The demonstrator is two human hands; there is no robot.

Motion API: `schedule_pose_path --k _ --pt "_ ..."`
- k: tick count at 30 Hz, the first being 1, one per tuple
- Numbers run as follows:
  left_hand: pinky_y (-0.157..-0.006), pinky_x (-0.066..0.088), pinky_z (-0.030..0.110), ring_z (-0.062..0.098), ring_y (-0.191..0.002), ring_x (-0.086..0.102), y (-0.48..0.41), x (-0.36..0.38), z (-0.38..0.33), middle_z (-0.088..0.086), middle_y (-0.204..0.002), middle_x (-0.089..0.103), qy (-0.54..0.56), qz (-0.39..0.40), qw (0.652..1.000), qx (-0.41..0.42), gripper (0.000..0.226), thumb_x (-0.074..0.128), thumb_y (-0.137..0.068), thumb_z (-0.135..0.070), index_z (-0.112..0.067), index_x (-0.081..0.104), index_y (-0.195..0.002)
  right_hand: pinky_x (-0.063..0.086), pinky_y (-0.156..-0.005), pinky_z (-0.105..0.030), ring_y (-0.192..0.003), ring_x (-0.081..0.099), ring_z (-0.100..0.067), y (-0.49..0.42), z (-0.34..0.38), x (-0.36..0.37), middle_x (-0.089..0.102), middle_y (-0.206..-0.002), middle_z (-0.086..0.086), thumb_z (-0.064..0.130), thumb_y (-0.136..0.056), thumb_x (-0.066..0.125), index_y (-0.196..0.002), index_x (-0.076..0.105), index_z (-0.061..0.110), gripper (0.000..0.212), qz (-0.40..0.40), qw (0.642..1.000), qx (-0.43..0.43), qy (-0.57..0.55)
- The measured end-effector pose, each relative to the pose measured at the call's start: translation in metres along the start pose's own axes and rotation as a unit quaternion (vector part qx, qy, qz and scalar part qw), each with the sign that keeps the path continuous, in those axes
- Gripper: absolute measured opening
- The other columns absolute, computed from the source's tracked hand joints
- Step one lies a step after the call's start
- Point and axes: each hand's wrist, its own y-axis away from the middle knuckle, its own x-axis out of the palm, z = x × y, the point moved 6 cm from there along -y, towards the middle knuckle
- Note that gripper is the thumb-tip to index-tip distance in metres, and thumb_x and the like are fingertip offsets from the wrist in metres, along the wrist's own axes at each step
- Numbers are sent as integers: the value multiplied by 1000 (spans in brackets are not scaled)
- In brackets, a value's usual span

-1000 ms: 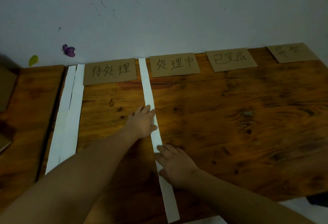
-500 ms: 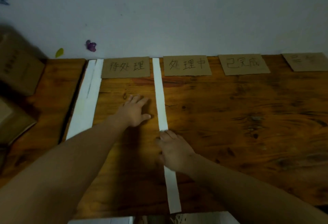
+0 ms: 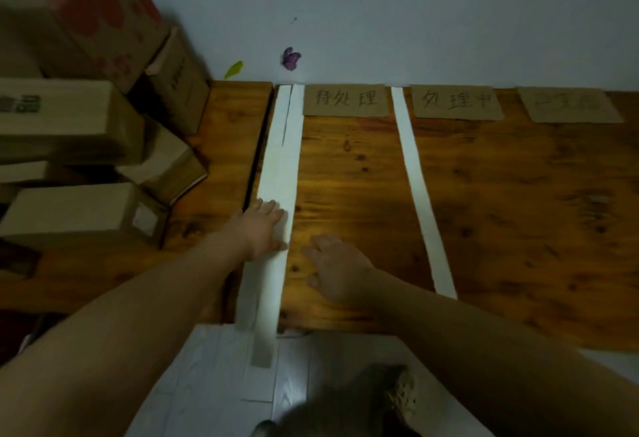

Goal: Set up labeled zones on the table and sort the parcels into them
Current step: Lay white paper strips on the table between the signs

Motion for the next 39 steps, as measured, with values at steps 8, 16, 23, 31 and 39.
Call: schedule_pose_path --k 8,16,23,31,39 --pt "-118 7 47 22 -147 -4 31 55 12 3 -160 -5 37 1 999 25 81 50 -92 -45 -17 3 -152 7 -118 -50 -149 -4 -29 6 66 53 0 -163 -5 46 -102 33 -154 12 22 62 62 996 59 35" --pt "-116 5 50 24 -147 -6 45 40 -11 2 -160 -7 6 -41 994 104 73 48 -94 -28 -24 3 -151 32 -110 -45 -137 32 -29 33 50 51 36 -146 -10 51 -92 53 -139 39 20 58 -31 977 208 -43" --pt "-114 17 49 27 -145 9 46 53 -24 5 -160 4 -35 -1 993 117 74 51 -92 -42 -25 10 -151 41 -102 -40 -126 40 -32 52 19 45 36 -139 -15 19 -93 58 -138 34 15 51 -52 927 330 -169" --pt "-117 10 50 27 -147 -1 48 52 -63 3 -160 -7 -6 27 989 147 73 48 -96 -36 -30 0 -151 41 -102 -41 -127 41 -32 59 4 53 38 -139 -16 19 -90 63 -136 34 7 55 -58 878 411 -237" --pt "-116 7 54 28 -146 -8 44 57 -68 0 -160 -10 -35 30 986 161 67 42 -98 -38 -37 0 -150 41 -99 -39 -125 39 -31 71 5 62 35 -138 -14 25 -94 59 -136 35 12 51 -71 878 411 -235"
